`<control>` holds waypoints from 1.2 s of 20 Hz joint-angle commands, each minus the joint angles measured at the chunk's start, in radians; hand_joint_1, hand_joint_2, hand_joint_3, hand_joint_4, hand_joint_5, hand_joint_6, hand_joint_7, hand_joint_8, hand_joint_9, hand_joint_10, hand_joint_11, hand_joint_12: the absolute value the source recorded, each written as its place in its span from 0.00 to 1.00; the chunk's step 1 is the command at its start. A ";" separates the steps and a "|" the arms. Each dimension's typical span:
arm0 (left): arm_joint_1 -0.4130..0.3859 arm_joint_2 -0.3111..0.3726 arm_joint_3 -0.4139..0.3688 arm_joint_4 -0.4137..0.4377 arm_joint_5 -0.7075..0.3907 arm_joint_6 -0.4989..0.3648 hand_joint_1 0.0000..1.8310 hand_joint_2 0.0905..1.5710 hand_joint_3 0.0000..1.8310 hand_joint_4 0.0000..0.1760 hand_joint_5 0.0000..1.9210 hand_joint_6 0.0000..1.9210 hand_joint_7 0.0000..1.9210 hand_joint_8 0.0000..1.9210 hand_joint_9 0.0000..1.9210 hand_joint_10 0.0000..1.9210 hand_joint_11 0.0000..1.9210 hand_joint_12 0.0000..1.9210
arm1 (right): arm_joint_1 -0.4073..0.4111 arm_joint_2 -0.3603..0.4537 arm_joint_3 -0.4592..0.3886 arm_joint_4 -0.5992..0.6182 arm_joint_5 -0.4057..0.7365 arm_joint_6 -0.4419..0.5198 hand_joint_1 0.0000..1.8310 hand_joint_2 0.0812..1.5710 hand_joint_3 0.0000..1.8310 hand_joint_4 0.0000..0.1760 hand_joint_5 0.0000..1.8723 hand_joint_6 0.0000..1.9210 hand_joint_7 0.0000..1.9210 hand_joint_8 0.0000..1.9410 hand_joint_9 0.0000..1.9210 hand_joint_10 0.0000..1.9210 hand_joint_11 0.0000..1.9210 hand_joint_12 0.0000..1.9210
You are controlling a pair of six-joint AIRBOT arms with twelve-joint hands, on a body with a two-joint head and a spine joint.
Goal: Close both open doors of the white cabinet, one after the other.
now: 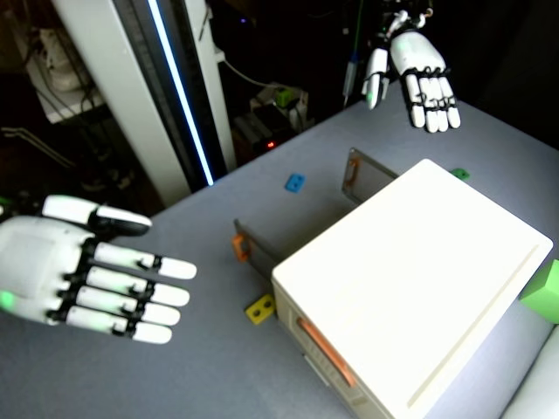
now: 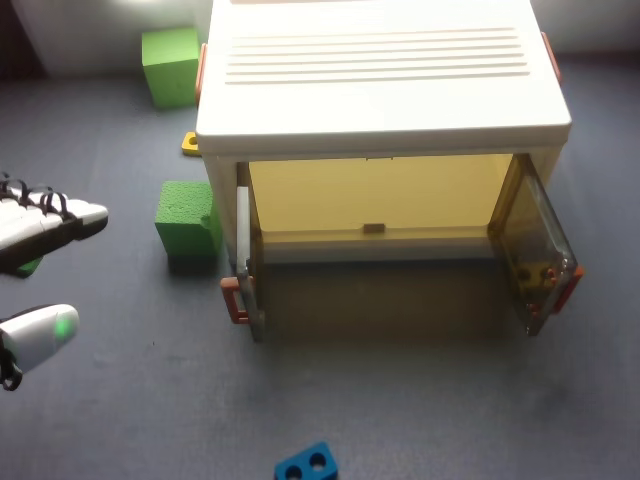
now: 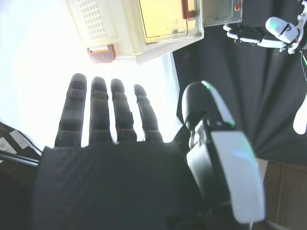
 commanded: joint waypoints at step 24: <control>-0.083 -0.064 0.045 0.121 0.044 -0.061 0.00 0.98 0.00 0.00 0.10 0.00 0.11 0.00 0.09 0.00 0.00 0.25 | 0.002 -0.018 0.015 0.039 0.096 0.005 0.21 0.88 0.00 0.23 0.13 0.00 0.11 0.00 0.07 0.00 0.06 0.01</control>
